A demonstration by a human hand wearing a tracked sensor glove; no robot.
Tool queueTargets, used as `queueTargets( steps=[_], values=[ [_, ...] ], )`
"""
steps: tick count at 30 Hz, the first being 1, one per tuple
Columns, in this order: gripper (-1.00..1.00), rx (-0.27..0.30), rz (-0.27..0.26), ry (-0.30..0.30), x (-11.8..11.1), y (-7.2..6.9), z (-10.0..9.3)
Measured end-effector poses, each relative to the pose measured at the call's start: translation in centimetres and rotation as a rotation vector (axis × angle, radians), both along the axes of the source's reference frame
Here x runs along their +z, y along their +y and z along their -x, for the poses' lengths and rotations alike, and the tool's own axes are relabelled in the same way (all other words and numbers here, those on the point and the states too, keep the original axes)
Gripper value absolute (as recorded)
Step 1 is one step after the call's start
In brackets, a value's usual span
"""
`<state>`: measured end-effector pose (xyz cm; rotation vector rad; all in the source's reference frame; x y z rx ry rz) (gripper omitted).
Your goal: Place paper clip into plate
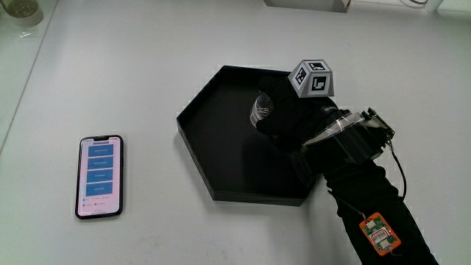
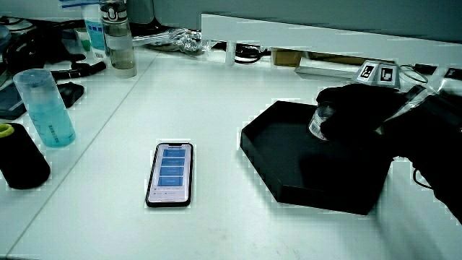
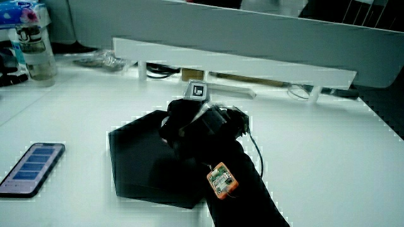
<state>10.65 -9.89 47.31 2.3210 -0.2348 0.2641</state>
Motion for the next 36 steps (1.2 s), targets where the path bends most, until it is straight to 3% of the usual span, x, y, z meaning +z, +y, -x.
queueTargets(
  steps=[16,22,24,29,30,36],
  values=[
    [0.00,-0.040,0.053,0.035,3.1,1.0,2.4],
    [0.00,-0.064,0.080,0.072,4.8,1.7,3.3],
    [0.00,-0.069,0.104,0.112,5.5,1.9,3.5],
    [0.00,-0.108,0.106,0.124,5.4,2.0,4.6],
    [0.00,-0.099,0.133,0.129,5.8,2.1,4.6],
    [0.00,-0.110,0.145,0.145,5.9,1.9,5.2]
  ],
)
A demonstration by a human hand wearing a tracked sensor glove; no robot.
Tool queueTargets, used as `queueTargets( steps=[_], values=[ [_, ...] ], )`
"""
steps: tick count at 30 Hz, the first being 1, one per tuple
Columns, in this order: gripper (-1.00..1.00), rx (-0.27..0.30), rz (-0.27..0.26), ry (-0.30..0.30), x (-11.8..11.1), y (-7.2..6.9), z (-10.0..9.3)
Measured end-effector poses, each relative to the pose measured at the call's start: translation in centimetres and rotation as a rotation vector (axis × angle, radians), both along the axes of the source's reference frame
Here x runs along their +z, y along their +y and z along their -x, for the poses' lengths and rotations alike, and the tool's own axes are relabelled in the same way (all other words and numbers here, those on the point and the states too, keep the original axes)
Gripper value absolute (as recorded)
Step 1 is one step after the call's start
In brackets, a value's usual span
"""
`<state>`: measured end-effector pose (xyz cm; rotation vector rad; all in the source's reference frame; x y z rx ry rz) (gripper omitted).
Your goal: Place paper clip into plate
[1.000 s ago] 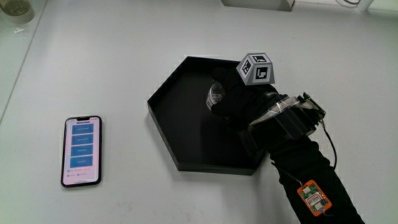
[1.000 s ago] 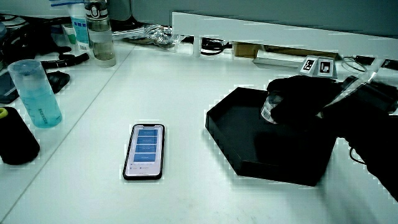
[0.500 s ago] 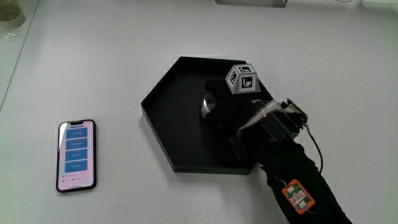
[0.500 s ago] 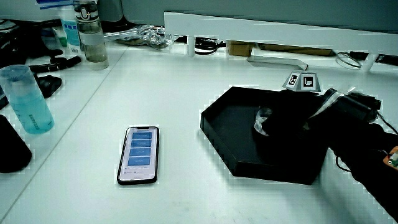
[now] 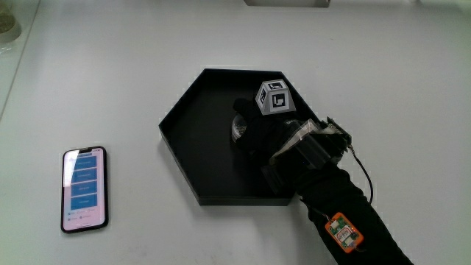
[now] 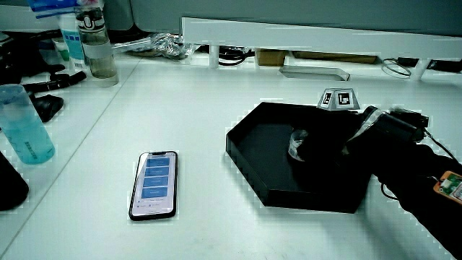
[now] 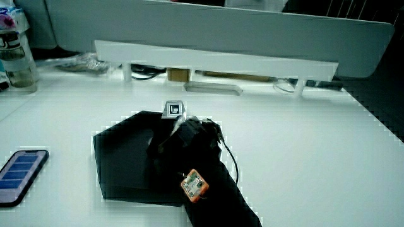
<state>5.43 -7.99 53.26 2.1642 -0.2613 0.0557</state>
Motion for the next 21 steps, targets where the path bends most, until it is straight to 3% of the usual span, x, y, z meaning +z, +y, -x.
queueTargets(
  steps=[1,3,6,11,13,14,15,16,21],
  values=[
    [0.00,-0.009,0.034,0.008,0.3,0.0,0.1],
    [-0.17,-0.017,0.048,0.017,0.4,0.0,0.2],
    [-0.42,-0.016,0.091,-0.010,0.9,0.3,0.1],
    [-0.83,-0.005,0.073,-0.033,0.0,0.3,-0.3],
    [-1.00,0.028,-0.018,-0.058,-0.7,0.3,-0.6],
    [-1.00,0.060,-0.098,-0.080,-1.3,0.4,-0.7],
    [-1.00,0.068,-0.157,-0.127,-2.1,0.6,-0.8],
    [-1.00,0.087,-0.206,-0.134,-2.6,0.7,-0.9],
    [-1.00,0.086,-0.274,-0.165,-3.6,0.7,-0.8]
  ],
)
